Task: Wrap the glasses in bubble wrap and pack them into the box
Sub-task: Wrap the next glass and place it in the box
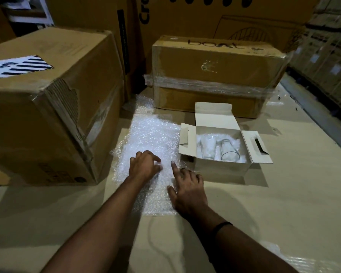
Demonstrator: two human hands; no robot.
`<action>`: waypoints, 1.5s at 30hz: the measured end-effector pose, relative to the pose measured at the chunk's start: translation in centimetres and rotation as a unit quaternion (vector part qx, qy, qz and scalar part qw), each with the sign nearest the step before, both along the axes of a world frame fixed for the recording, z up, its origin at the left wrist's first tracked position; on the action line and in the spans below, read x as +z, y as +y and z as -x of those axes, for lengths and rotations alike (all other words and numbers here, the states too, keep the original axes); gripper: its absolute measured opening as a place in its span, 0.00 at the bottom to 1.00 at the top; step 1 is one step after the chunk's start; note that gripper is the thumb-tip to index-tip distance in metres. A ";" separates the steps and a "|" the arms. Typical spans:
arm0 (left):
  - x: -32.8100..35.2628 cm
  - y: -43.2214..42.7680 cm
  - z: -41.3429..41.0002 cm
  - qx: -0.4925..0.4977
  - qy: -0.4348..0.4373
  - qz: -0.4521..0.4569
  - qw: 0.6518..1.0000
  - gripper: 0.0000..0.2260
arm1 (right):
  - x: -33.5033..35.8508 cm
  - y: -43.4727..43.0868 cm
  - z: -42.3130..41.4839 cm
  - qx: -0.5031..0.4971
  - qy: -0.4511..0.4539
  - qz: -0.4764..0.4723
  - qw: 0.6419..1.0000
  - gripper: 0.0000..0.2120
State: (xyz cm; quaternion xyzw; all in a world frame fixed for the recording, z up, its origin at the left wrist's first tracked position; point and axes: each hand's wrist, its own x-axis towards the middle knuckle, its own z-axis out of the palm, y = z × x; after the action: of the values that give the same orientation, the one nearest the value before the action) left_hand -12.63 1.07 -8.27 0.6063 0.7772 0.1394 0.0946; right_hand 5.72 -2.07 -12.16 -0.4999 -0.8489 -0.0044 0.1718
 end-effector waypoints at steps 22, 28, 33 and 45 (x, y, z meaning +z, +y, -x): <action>-1.1 -11.6 -2.2 -0.113 -0.103 -0.291 0.944 0.10 | 3.4 1.1 -1.0 -0.067 0.453 0.238 0.856 0.23; -1.4 -15.5 -3.4 -0.203 -0.087 -0.274 0.936 0.11 | 8.6 2.2 2.0 -0.132 0.470 0.453 0.746 0.08; -0.8 -17.4 -3.9 -0.242 -0.094 -0.279 0.924 0.17 | 8.8 0.4 -1.8 -0.083 0.499 0.446 0.738 0.02; -0.7 -13.0 -14.9 -0.219 0.059 -0.030 0.974 0.26 | 7.2 -3.9 -17.8 -0.087 0.639 0.309 0.699 0.14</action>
State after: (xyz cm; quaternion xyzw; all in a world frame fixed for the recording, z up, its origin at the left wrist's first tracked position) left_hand 2.31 -11.88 -8.97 0.7714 0.6252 0.1025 0.0593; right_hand 23.48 -5.99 -4.97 -0.4788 -0.4415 0.5636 0.5081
